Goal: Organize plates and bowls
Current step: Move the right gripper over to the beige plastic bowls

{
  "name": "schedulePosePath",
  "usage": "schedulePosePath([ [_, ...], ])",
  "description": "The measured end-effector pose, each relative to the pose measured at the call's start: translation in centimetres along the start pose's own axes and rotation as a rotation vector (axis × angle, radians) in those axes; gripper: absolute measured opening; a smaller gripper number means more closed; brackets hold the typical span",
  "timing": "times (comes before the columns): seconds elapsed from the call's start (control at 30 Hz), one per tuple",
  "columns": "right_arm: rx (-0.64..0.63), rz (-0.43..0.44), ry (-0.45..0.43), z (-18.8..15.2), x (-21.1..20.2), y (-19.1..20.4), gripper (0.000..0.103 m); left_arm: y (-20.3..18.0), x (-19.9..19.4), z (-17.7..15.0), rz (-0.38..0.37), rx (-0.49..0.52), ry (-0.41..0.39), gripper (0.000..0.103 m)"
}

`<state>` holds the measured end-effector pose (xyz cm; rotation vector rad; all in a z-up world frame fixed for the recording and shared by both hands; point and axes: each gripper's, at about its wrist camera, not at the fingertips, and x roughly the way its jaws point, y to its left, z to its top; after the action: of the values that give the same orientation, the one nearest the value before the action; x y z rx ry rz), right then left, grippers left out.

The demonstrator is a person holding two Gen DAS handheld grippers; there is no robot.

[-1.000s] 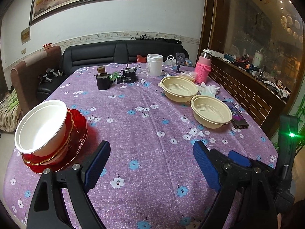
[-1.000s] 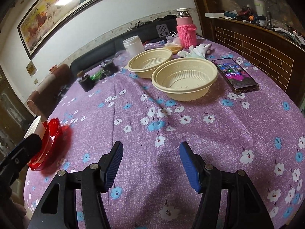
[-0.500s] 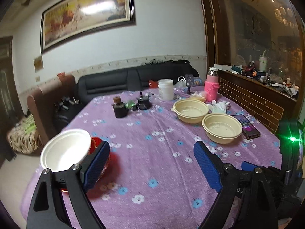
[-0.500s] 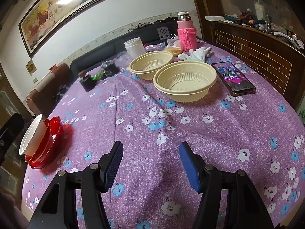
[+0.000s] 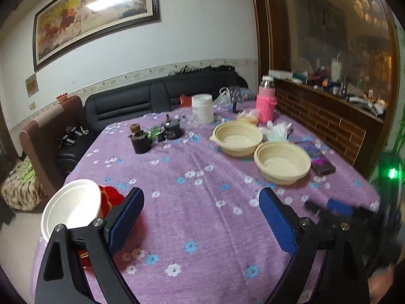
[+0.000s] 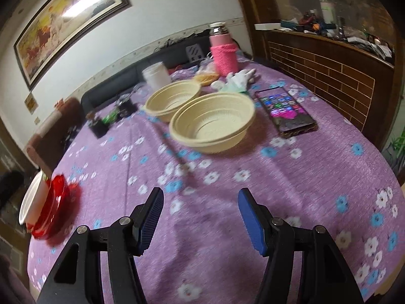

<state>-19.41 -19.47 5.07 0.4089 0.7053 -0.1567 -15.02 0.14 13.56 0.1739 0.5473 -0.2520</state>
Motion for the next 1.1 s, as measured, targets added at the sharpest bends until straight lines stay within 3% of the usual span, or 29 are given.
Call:
schedulePosePath([
  [0.13, 0.035, 0.001, -0.009, 0.8, 0.7, -2.2, 0.066, 1.0, 0.7, -1.1, 0.056, 0.002, 0.048, 0.092],
  [0.27, 0.061, -0.003, 0.019, 0.9, 2.0, -3.9, 0.066, 2.5, 2.9, -1.5, 0.081, -0.069, 0.121, 0.092],
  [0.37, 0.078, 0.000, 0.018, 0.8, 2.1, -5.1, 0.066, 2.3, 4.1, -1.3, 0.037, -0.113, 0.166, 0.092],
  [0.6, 0.107, -0.014, 0.010, 1.8, 2.3, -7.5, 0.066, -1.2, 5.6, -1.3, -0.004, -0.046, 0.192, 0.092],
  [0.77, 0.122, -0.042, -0.003, 2.1, 2.9, -8.8, 0.066, -2.5, 6.5, -1.2, -0.035, -0.038, 0.205, 0.092],
  [0.97, 0.155, -0.017, -0.032, 1.9, 2.9, -9.5, 0.066, -3.6, 7.9, -1.1, -0.073, -0.031, 0.222, 0.092],
  [1.1, 0.139, -0.015, -0.033, 1.8, 2.9, -9.2, 0.066, -4.5, 9.2, 0.1, -0.126, -0.027, 0.152, 0.092],
])
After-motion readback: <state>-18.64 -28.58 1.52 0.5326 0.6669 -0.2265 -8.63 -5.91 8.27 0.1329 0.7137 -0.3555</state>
